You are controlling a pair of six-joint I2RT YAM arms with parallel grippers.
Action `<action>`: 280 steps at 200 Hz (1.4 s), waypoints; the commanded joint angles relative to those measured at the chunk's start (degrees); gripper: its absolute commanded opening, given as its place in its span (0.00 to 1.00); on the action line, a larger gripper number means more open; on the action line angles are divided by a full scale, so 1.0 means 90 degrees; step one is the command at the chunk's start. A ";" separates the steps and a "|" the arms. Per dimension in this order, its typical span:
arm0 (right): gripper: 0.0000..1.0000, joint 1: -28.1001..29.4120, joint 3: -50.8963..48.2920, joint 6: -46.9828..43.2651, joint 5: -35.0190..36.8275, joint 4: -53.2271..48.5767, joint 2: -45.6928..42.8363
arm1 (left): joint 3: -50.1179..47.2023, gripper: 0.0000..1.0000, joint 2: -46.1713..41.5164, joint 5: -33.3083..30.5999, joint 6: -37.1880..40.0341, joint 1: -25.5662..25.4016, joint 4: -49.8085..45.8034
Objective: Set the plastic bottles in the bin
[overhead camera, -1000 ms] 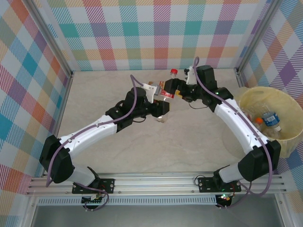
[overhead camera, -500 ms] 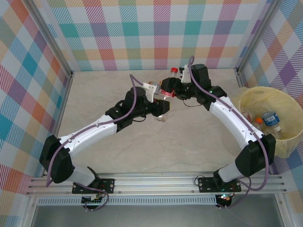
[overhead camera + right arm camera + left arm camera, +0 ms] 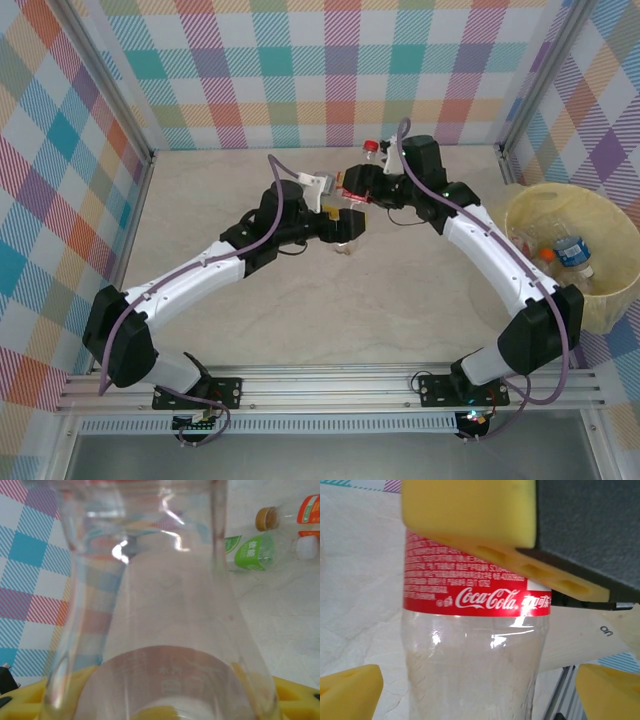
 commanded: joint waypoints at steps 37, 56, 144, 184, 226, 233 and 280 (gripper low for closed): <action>0.57 -0.0209 0.0438 -0.0842 0.0774 -0.0482 -0.0487 | -0.0651 1.00 -0.0783 0.0028 -0.0447 0.0291 0.0845; 0.57 -0.0368 0.0460 -0.1073 0.0969 -0.0626 -0.0667 | -0.0804 1.00 -0.0997 -0.0465 -0.0507 0.0338 0.0732; 0.53 -0.3128 0.0821 -0.1548 -0.0152 -0.1096 -0.1822 | -0.1034 1.00 -0.1112 -0.1107 -0.0787 0.0516 0.0396; 0.55 -0.4408 0.1384 -0.1906 -0.0493 -0.1776 -0.1998 | -0.0910 1.00 -0.0922 -0.1059 -0.0798 0.0516 0.0278; 0.55 -0.5769 0.2147 -0.2093 -0.0972 -0.2560 -0.1949 | -0.0765 1.00 -0.0761 -0.1077 -0.0816 0.0519 0.0121; 0.55 -0.5990 0.2234 -0.2105 -0.1085 -0.2659 -0.1928 | -0.0714 1.00 -0.0706 -0.1088 -0.0848 0.0531 0.0080; 0.56 -0.6795 0.2938 -0.3133 -0.0094 -0.4288 -0.1616 | -0.0203 1.00 -0.0063 -0.0951 -0.1320 0.0546 -0.0259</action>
